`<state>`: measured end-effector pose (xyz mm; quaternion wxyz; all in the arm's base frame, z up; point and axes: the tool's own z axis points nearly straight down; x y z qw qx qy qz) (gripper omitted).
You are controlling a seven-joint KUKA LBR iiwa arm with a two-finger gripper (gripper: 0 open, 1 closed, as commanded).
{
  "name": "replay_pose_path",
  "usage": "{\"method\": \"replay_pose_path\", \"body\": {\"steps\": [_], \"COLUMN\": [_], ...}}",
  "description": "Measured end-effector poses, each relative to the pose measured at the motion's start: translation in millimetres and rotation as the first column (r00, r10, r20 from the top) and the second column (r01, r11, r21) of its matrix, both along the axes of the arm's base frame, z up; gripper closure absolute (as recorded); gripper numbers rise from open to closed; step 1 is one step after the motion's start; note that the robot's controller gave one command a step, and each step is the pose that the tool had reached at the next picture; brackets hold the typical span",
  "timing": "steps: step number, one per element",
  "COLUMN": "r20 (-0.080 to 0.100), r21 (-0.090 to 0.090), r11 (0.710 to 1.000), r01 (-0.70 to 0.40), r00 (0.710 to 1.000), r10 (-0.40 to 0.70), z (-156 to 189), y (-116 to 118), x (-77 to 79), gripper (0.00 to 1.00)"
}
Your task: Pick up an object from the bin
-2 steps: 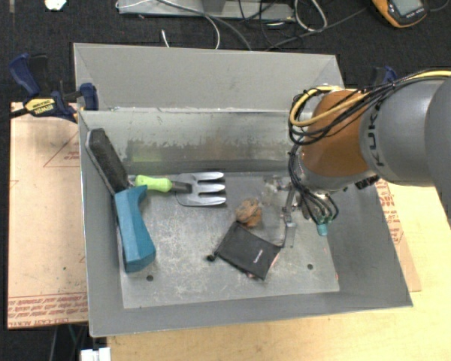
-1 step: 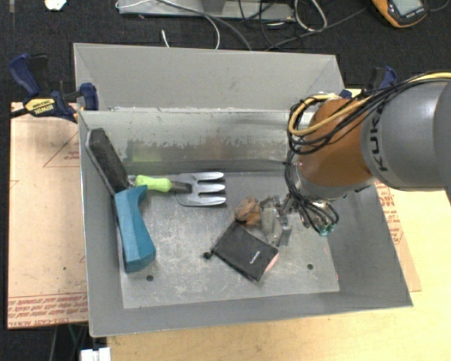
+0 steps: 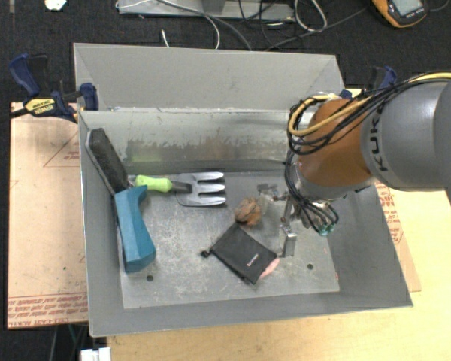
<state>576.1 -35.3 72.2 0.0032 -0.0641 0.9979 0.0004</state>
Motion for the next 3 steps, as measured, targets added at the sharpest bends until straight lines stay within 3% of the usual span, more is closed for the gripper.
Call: {"method": "replay_pose_path", "body": {"steps": [1,2,3], "r20": [0.000,0.000,0.000], "r21": [0.000,0.001,0.000], "r11": [1.000,1.000,0.999], "r01": [0.000,-0.011,-0.036], "r00": [1.000,1.000,0.999], "r10": [0.000,0.011,0.036], "z": [0,4,17], "y": [0,41,57], "x": [-0.1,-7.8,-26.6], "gripper": [0.00,0.00,0.00]}}
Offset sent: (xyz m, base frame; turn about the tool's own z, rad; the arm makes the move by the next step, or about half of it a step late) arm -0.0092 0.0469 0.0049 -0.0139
